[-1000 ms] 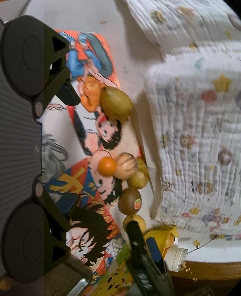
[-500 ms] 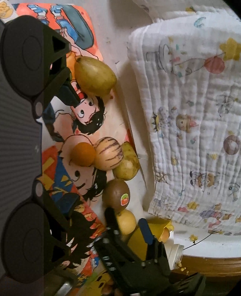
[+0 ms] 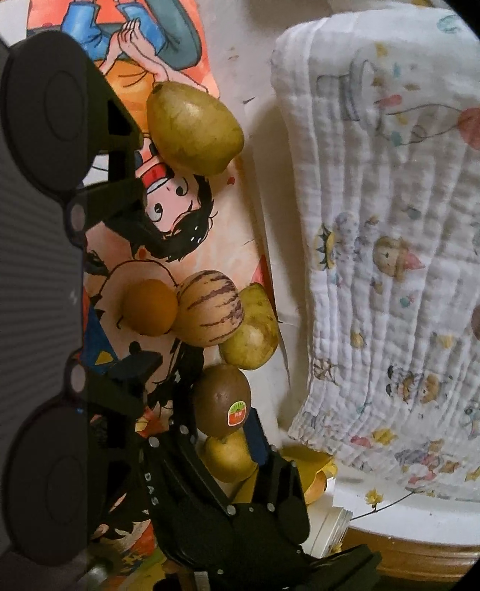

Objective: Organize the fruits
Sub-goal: 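Grasp a tangerine with the left tool while the right tool approaches the kiwi, then grasp the kiwi with the right tool while the left tool carries the tangerine over the tray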

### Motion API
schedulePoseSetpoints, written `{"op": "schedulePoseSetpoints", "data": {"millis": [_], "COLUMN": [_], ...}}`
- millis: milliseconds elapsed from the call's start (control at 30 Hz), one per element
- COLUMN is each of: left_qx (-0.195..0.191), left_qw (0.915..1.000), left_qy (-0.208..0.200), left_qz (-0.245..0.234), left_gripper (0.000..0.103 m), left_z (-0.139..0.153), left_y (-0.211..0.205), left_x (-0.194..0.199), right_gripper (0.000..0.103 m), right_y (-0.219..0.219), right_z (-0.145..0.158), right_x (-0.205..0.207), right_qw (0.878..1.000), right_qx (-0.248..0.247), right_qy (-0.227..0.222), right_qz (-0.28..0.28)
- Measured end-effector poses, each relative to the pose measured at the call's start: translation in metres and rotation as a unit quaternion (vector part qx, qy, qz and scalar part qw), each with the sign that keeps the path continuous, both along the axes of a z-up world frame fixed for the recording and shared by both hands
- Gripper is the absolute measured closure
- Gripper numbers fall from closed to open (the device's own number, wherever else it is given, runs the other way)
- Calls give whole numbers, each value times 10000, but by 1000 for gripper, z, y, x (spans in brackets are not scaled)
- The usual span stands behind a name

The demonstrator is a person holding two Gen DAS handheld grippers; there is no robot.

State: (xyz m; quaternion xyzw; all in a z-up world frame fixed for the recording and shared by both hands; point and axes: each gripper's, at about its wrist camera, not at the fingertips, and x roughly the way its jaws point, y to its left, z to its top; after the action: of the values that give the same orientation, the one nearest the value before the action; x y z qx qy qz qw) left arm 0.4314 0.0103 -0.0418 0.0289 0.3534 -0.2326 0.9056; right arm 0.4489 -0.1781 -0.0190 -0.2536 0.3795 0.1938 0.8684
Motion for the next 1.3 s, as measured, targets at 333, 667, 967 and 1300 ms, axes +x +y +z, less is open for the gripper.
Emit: {"op": "schedulePoseSetpoints", "data": {"millis": [333,667,967,1300], "left_qx": [-178,-164,-50,-48], "left_qw": [9997,9993,9995,9990], "left_qy": [140,287,150,155], "left_qz": [9,151,274,425], "left_gripper": [65,66,66,66], "left_z": [-5,6,33,46], "left_y": [0,5,10,19], "left_x": [6,-9,-48,-103], "right_gripper": [41,42,42,42], "right_y": [0,-2,-3,4], "right_z": [-2,-2,20,38], "right_x": [7,-16,-58,-126], "right_qw": [9996,9977,9928,9882], "right_qx": [210,444,1060,1485], "right_qy": [-50,-354,-426,-372], "right_qz": [-177,-370,-353,-72]}}
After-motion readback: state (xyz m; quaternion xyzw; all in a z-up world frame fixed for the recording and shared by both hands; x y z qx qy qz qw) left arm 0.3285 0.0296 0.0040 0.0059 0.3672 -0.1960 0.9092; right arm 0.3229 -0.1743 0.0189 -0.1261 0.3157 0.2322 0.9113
